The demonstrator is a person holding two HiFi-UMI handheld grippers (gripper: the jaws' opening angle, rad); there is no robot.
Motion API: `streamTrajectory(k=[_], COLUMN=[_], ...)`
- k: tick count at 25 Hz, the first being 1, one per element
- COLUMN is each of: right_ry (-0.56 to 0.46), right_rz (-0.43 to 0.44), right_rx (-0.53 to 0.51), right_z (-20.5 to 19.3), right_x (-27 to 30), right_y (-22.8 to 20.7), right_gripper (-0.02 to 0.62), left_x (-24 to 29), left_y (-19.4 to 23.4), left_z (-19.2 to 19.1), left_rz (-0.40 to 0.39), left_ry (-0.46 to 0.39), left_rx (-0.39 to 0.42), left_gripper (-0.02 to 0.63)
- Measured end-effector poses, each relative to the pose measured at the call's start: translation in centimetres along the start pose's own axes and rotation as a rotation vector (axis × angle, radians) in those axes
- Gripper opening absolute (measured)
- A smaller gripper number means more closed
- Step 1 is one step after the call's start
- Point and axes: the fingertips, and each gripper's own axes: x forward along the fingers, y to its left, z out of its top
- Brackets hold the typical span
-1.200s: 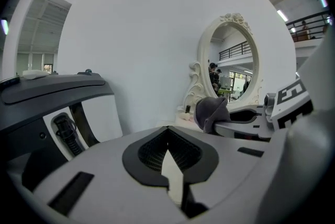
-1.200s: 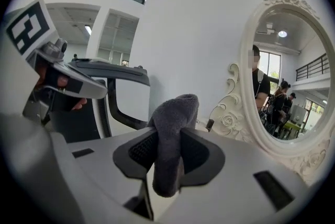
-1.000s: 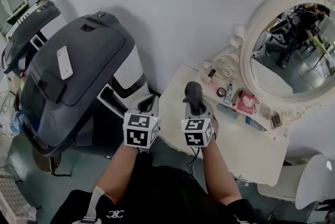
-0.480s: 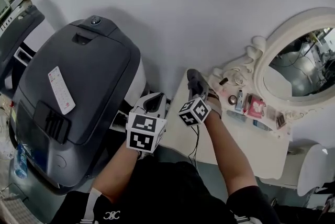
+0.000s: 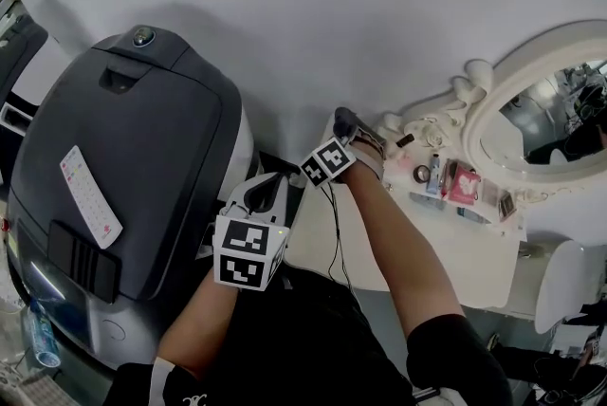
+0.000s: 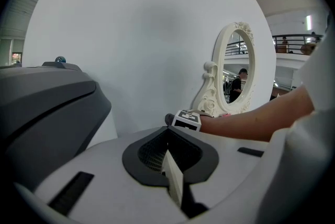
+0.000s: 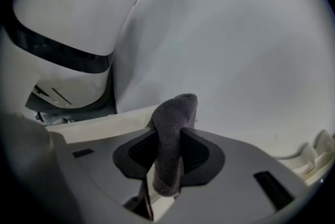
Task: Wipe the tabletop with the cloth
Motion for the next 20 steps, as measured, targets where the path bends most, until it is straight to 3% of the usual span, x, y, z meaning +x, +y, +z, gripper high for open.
streamTrajectory(k=[8,12,20], right_ry=[0.124,0.206,0.272], right_rz=[0.042,0.081,0.096], right_rx=[0.061,0.149,0.35], right_z=[0.2,-0.5,-1.2], right_x=[5.4,7.0,8.6], right_y=[0.9,1.7,2.1], right_gripper=[0.107,0.107,0.107], left_x=[0.9,1.4,2.1], left_y=[1.1,1.7,1.0], left_z=[-0.7,-1.2,-1.2], left_rz=[0.011,0.005,-0.032], left_ry=[0.031,0.045,0.053], left_rx=[-0.013,-0.025,-0.036], left_gripper=[0.006,0.006,0.006])
